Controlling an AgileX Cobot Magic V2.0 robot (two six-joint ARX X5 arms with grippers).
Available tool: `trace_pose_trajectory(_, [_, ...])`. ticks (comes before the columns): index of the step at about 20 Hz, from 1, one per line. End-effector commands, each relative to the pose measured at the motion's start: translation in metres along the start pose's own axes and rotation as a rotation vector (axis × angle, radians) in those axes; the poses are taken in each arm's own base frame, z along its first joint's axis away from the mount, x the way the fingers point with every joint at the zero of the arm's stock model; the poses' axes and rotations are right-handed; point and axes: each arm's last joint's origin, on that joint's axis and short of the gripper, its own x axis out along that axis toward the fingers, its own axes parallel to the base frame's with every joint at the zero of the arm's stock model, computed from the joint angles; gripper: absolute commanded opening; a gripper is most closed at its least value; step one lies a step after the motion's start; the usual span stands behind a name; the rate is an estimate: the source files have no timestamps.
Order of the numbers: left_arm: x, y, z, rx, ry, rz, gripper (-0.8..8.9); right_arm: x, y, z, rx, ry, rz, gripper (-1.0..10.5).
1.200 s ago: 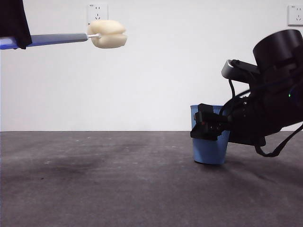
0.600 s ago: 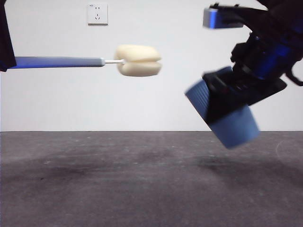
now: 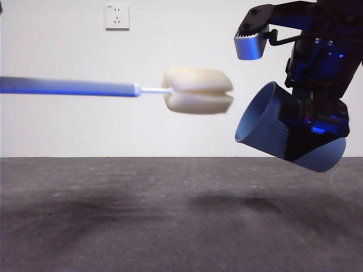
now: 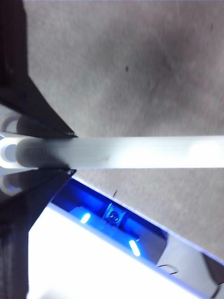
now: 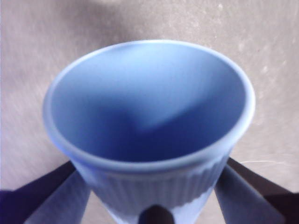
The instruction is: Pick up the cup brush,pick up the cup,insert the brush into the cup,clean the cup,put the cup brush back,put the cup back to the fixed position on the table
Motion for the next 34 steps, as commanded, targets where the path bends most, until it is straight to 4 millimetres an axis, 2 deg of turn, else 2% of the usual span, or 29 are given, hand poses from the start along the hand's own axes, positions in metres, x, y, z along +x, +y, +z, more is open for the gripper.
trace_pose_trajectory(1, [0.006, -0.003, 0.004, 0.033, 0.022, -0.023, -0.09, -0.002, -0.001, 0.004, -0.082, 0.002, -0.025, -0.2])
trace_pose_trajectory(9, [0.023, -0.014, 0.021, 0.074, 0.019, -0.058, -0.09, -0.008, 0.013, 0.013, -0.282, 0.003, -0.03, -0.2])
trace_pose_trajectory(13, [0.033, -0.023, 0.032, 0.083, -0.004, -0.082, -0.09, -0.01, 0.02, 0.018, -0.329, -0.008, -0.028, -0.2])
trace_pose_trajectory(21, [0.049, -0.032, 0.053, 0.037, -0.096, -0.126, -0.09, -0.013, 0.052, 0.038, -0.472, -0.065, 0.021, -0.2])
trace_pose_trajectory(25, [0.047, -0.03, 0.046, 0.012, -0.031, -0.067, -0.09, -0.013, 0.051, 0.037, -0.465, -0.018, -0.023, -0.2])
trace_pose_trajectory(32, [0.02, -0.033, 0.014, -0.02, 0.106, -0.044, -0.09, -0.008, 0.044, 0.032, -0.444, 0.024, -0.038, -0.2])
trace_pose_trajectory(34, [0.019, -0.033, 0.012, -0.018, 0.126, -0.047, -0.08, -0.008, 0.044, 0.032, -0.442, 0.015, -0.034, -0.2])
